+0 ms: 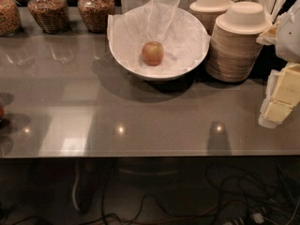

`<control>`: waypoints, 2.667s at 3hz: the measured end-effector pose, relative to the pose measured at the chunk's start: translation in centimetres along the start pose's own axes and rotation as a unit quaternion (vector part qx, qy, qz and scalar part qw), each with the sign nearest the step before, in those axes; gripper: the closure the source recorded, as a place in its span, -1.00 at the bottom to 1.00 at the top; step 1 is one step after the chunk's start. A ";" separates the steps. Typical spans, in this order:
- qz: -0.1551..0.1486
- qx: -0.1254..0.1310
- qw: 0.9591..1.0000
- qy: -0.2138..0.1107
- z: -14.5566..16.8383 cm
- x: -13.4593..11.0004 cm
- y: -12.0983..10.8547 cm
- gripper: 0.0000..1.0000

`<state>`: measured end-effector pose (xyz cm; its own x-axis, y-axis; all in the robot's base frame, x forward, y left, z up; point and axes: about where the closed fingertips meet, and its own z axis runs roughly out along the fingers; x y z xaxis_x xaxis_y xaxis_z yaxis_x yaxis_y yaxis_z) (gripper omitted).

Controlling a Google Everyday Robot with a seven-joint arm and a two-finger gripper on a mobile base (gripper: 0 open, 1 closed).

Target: Pick apple from white bowl

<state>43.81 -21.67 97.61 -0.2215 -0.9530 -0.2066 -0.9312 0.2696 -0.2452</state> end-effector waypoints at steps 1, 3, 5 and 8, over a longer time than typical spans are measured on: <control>0.000 0.000 1.000 0.000 0.0 0.0 0.0 -1.00; 0.043 0.027 0.995 -0.080 2.4 -0.8 -0.8 -1.00; 0.107 0.085 0.969 -0.208 5.8 -5.3 -6.4 -1.00; 0.100 0.098 0.943 -0.303 11.1 -15.2 -16.4 -1.00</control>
Offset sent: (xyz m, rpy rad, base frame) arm 0.0116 0.0068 -0.0132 0.1077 -0.0575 -0.0350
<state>65.70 -10.10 94.24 -0.1264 -0.6421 -0.7561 -0.8037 0.5131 -0.3014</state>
